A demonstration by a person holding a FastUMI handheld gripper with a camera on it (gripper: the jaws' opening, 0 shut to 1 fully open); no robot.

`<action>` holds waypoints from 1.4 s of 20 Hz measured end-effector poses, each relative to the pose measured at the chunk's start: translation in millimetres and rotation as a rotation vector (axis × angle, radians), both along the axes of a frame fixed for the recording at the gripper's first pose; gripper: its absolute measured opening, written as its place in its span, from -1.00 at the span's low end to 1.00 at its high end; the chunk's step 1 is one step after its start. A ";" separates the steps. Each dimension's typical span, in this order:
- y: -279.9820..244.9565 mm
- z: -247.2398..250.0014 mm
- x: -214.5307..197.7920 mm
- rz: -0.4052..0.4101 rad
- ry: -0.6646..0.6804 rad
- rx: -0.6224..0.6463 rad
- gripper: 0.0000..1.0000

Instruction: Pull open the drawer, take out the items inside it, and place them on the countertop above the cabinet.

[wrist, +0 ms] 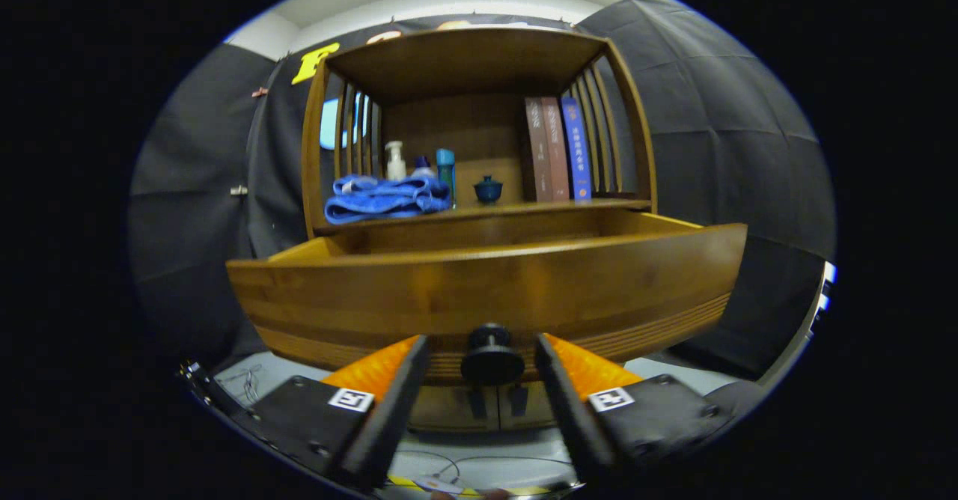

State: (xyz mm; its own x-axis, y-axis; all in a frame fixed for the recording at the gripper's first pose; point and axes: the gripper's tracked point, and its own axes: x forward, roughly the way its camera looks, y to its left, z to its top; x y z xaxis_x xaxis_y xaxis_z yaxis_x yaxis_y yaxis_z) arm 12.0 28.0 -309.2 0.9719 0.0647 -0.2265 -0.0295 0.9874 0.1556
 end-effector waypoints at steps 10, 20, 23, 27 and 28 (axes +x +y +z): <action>-38.2 74.5 -15.8 -0.132 0.208 -0.178 0.99; -28.0 88.0 47.5 -0.206 0.567 -0.238 0.95; -19.8 76.3 77.7 -0.197 0.648 -0.183 0.95; -17.0 39.8 111.5 -0.158 0.790 -0.145 0.95; -16.9 30.1 119.9 -0.146 0.816 -0.139 0.94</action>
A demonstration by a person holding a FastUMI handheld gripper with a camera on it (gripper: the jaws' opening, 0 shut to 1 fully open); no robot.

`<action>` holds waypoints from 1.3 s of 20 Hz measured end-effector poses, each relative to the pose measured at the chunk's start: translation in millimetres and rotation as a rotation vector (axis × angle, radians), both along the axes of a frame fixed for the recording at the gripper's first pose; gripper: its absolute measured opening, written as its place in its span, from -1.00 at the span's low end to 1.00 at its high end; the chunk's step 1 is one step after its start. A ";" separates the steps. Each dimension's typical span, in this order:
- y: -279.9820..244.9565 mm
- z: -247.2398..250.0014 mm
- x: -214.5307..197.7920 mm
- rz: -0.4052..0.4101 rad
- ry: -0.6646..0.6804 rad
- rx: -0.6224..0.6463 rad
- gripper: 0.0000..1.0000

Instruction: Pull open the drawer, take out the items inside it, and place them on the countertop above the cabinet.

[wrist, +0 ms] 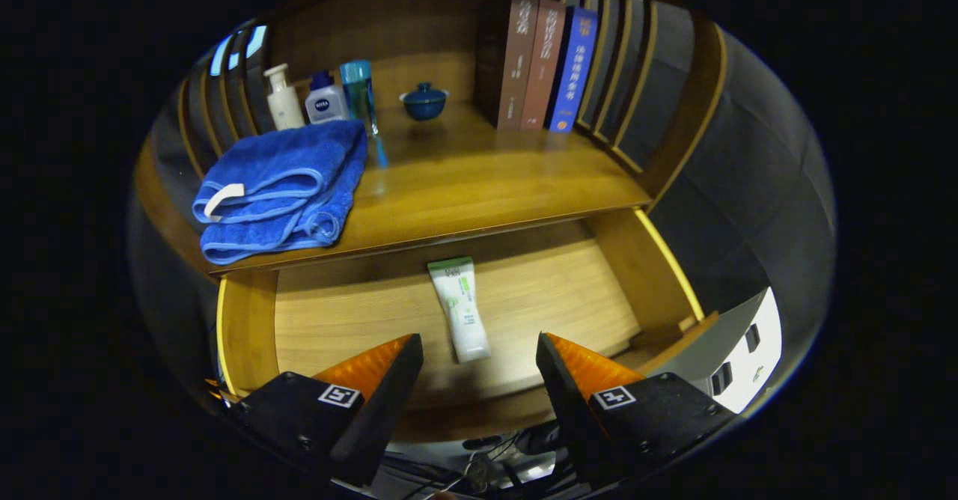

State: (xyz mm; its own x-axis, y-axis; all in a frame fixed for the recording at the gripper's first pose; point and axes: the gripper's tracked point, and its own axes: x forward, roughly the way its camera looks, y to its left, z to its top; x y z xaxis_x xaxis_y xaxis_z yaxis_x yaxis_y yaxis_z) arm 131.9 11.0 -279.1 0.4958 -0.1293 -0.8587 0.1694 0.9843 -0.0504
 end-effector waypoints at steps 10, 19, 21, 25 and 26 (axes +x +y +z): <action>-1.2 -103.3 38.6 0.050 0.226 0.095 0.63; 6.7 -117.2 27.2 0.069 0.291 0.093 -0.18; 6.0 -111.6 15.3 0.053 0.284 0.083 -0.26; 1.0 -99.1 -6.2 0.044 0.267 0.047 -0.26; 1.8 -93.4 -7.8 0.042 0.252 0.046 -0.26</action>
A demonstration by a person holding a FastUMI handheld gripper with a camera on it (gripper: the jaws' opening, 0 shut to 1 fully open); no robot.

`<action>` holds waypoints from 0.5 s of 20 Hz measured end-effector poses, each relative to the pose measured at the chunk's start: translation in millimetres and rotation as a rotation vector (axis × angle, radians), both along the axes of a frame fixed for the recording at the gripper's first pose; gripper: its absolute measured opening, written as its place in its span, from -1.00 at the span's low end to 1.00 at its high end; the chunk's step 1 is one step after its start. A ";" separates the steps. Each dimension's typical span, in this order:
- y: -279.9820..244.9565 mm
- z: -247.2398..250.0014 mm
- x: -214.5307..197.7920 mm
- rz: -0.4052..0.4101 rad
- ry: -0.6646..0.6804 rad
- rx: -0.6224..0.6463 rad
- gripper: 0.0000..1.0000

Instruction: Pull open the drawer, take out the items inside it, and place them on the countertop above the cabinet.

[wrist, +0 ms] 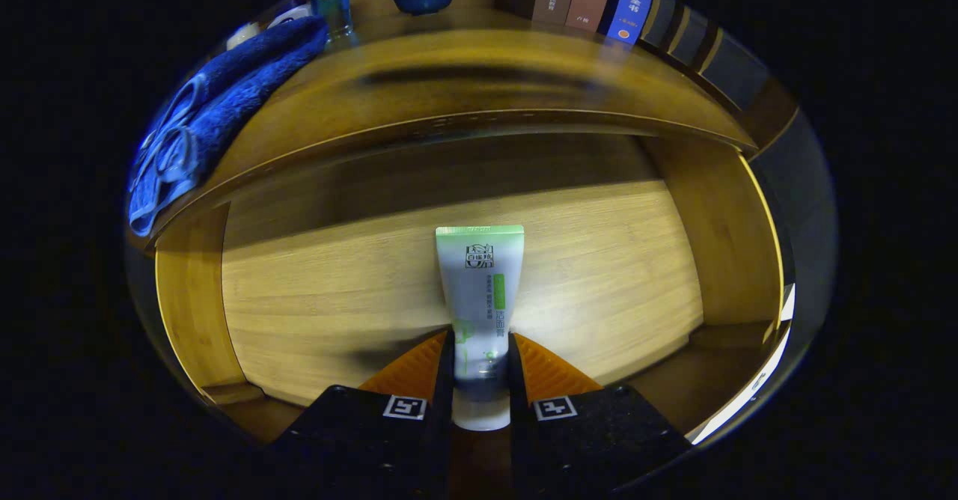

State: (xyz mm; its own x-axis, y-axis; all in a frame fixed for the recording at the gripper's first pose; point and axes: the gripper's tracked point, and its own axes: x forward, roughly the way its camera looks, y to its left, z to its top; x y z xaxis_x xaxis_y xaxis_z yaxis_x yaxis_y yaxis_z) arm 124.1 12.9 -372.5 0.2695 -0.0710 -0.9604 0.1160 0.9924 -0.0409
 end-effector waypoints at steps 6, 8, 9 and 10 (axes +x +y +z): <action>0.9 53.1 0.1 0.002 -0.115 -0.011 -0.26; -1.9 71.7 -5.2 -0.007 -0.126 -0.022 -0.25; -3.5 81.4 -6.5 -0.009 -0.131 -0.032 -0.26; -4.1 92.9 -4.5 -0.015 -0.150 -0.033 -0.26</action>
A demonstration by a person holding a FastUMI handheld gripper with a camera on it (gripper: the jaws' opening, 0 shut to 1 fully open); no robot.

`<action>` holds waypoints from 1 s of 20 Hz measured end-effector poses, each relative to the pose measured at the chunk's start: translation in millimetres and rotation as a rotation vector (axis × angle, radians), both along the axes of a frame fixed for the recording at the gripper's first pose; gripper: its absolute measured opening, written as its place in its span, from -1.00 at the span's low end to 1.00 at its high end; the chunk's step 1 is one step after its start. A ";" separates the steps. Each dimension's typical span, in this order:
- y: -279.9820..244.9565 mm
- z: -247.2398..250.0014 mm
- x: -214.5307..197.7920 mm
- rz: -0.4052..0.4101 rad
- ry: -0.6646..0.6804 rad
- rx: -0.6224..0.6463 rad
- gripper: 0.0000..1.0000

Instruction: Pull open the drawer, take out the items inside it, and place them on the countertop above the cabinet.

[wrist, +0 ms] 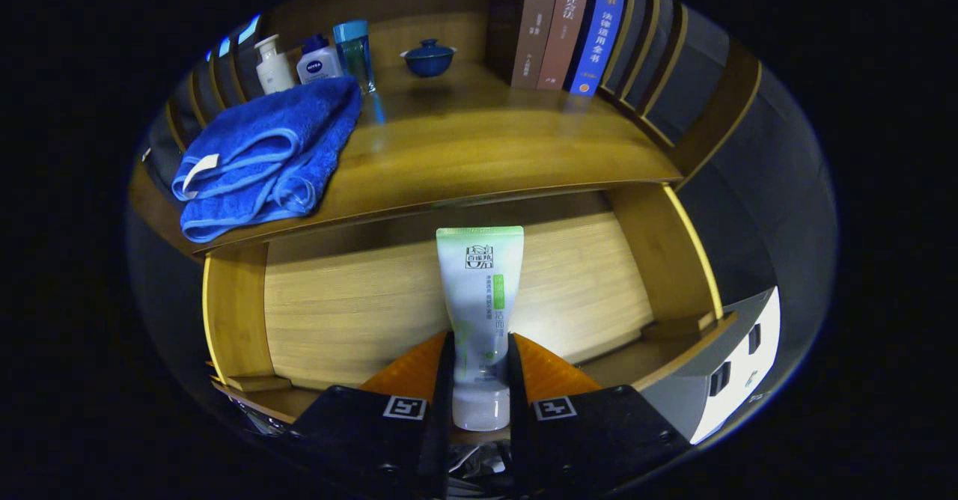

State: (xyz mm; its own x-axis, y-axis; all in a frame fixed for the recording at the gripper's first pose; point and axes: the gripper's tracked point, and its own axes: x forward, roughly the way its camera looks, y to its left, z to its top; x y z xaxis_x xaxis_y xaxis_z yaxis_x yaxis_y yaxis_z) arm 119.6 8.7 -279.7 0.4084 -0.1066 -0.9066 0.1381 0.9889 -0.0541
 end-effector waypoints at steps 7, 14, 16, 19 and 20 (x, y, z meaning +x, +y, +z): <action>-9.7 53.7 40.0 -0.005 -0.039 -0.026 -0.26; -2.7 50.1 126.6 0.041 -0.030 0.032 -0.26; 0.6 39.6 147.0 0.059 -0.013 0.037 -0.26; 6.9 22.8 169.7 0.100 0.015 0.040 -0.26; 8.8 17.8 175.4 0.114 0.019 0.040 -0.26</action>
State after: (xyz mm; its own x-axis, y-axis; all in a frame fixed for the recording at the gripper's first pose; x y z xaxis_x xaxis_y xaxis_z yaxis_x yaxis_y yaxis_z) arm 295.0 17.5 -261.9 0.3987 -0.0239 -0.9168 0.0236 0.9996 -0.0158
